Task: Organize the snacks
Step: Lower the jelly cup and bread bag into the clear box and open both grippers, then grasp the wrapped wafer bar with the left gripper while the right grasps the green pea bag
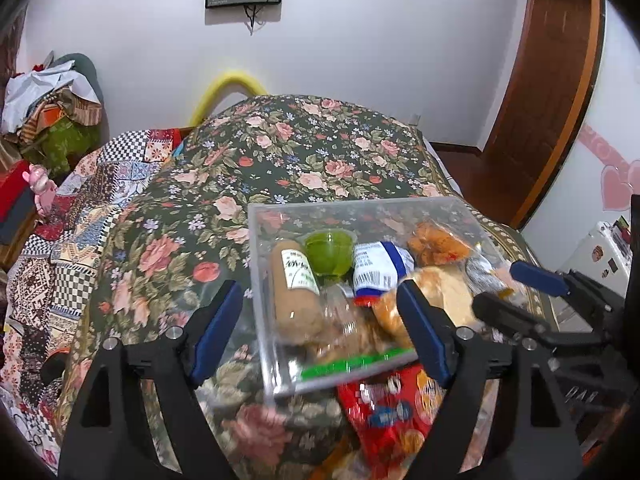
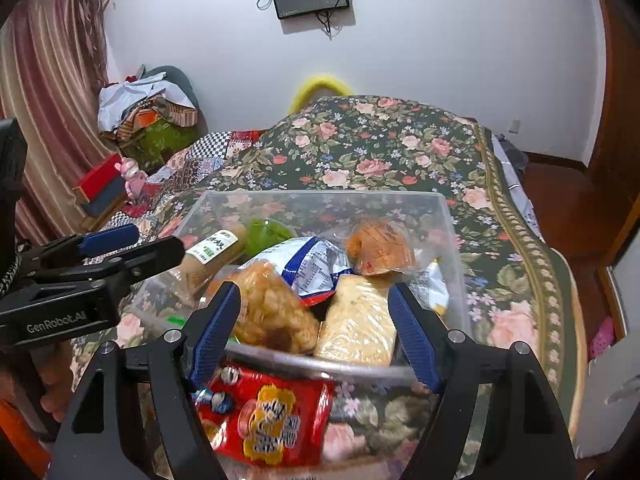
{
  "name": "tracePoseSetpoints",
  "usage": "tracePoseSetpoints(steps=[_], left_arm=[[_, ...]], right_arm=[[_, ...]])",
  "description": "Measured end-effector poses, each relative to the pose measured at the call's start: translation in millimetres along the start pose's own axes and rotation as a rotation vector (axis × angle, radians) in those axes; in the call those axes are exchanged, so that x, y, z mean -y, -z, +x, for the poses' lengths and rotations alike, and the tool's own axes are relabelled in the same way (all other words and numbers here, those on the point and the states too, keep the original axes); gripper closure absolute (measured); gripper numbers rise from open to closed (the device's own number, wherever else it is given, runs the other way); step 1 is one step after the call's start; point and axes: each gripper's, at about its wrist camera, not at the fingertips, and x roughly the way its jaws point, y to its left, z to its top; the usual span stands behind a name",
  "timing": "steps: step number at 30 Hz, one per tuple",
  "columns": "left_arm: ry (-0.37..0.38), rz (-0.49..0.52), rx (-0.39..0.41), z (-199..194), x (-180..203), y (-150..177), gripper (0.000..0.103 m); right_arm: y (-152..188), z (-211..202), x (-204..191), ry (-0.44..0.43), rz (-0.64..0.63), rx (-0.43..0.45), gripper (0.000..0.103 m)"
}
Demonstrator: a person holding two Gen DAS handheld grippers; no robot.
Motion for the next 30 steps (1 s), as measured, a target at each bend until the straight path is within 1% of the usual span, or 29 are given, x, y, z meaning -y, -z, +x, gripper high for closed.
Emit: tracePoseSetpoints(steps=[3,5,9,13,17,19,22,24,26,28,30], left_arm=[[-0.002,0.011,0.009,-14.8,-0.2,11.1,0.017],[0.005,0.013,0.007,-23.7,0.2,20.8,0.014],[0.016,0.023,-0.022,-33.4,2.2,43.7,0.012],[0.015,0.032,-0.059,-36.5,6.1,70.3,0.012],[0.045,0.023,-0.132,-30.4,11.6,100.8,0.012],[0.052,0.033,-0.167,-25.6,16.7,114.7,0.012],[0.048,0.050,-0.198,-18.1,24.4,128.8,0.012],[0.058,0.043,-0.226,-11.2,29.4,134.4,0.012],[0.062,0.041,-0.232,-5.7,34.8,136.1,0.012],[0.028,0.057,-0.225,-0.3,38.9,138.5,0.012],[0.031,0.052,-0.229,2.9,35.8,140.5,0.012]], right_arm=[[5.6,-14.4,-0.4,0.010,-0.012,0.014,0.025],[12.0,-24.8,-0.9,0.017,-0.020,0.022,0.019],[27.3,-37.7,1.1,0.012,-0.019,0.006,0.018],[49.6,-44.3,2.7,0.021,-0.018,-0.024,0.018],[78.0,-42.3,1.6,0.033,-0.037,-0.087,0.018],[92.1,-40.7,1.7,0.023,-0.032,-0.119,0.018],[111.3,-35.3,4.2,0.005,-0.013,-0.164,0.018],[118.6,-29.1,4.8,-0.010,-0.005,-0.196,0.018],[121.6,-22.3,4.1,-0.020,-0.002,-0.214,0.018],[122.6,-19.1,3.0,-0.034,0.003,-0.217,0.018],[122.8,-14.5,2.6,-0.039,0.009,-0.219,0.018]])
